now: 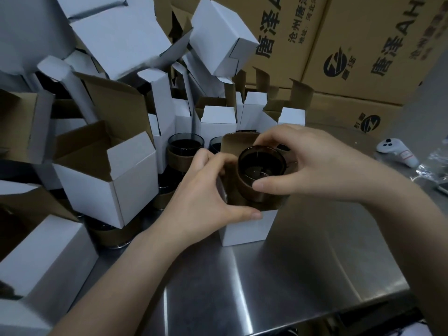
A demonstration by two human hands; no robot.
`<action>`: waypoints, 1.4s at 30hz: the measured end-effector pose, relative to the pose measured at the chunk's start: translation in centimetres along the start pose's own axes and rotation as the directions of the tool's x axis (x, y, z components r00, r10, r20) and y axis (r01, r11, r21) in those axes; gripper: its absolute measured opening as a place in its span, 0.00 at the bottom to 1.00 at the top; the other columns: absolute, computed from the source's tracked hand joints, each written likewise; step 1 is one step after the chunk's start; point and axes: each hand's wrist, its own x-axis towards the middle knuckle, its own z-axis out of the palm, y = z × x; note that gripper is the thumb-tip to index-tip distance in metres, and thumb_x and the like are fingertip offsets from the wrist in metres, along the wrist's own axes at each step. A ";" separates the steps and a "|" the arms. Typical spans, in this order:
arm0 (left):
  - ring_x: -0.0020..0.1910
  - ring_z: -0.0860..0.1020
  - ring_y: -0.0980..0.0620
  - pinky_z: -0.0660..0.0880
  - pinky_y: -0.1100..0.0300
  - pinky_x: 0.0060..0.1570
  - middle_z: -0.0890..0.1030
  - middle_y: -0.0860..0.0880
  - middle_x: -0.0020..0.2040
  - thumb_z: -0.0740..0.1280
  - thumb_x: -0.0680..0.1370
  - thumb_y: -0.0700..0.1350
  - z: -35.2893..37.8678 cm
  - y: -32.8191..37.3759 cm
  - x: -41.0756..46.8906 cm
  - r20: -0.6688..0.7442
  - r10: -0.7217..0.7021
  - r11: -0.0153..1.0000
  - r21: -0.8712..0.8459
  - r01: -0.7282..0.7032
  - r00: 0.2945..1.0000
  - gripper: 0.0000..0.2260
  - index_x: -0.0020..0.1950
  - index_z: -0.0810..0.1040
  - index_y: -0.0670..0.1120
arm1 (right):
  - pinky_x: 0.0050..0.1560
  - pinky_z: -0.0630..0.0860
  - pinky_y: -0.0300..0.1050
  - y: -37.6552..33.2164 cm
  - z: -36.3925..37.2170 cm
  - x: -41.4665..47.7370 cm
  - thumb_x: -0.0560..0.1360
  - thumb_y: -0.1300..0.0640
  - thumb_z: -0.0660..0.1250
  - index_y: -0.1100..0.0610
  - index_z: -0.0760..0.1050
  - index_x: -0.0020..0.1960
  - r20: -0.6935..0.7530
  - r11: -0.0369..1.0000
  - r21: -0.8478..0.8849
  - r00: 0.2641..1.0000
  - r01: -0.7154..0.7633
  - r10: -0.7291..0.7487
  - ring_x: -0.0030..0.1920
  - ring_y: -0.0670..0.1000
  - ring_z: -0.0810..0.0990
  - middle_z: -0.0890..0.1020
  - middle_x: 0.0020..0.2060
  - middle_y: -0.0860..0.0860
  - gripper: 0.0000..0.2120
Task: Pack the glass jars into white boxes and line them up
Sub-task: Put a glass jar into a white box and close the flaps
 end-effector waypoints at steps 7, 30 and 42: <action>0.54 0.67 0.71 0.64 0.82 0.48 0.67 0.60 0.52 0.79 0.57 0.61 -0.3 -0.2 0.2 0.031 -0.021 1.000 -0.014 0.022 0.999 0.37 0.62 0.66 0.66 | 0.47 0.80 0.44 0.0 0.4 0.6 0.64 0.36 0.67 0.47 0.77 0.59 0.028 0.999 -0.033 0.999 -0.027 0.028 0.48 0.43 0.80 0.82 0.46 0.42 0.27; 0.59 0.68 0.68 0.71 0.64 0.57 0.66 0.64 0.57 0.80 0.60 0.58 -0.4 -0.7 0.4 0.081 -0.034 0.995 -0.086 0.041 0.996 0.40 0.67 0.65 0.64 | 0.36 0.73 0.44 -0.7 3.5 3.6 0.65 0.46 0.78 0.53 0.74 0.54 0.202 0.947 -0.316 0.979 0.060 0.006 0.39 0.44 0.73 0.74 0.38 0.44 0.23; 0.56 0.77 0.49 0.75 0.51 0.60 0.75 0.51 0.55 0.60 0.70 0.40 -1.3 -0.1 0.6 0.100 -0.168 0.889 -0.415 0.195 0.981 0.18 0.56 0.71 0.58 | 0.49 0.73 0.30 1.4 3.3 1.2 0.72 0.44 0.67 0.44 0.78 0.54 -0.060 0.992 0.122 0.998 0.023 -0.016 0.52 0.37 0.78 0.80 0.48 0.38 0.12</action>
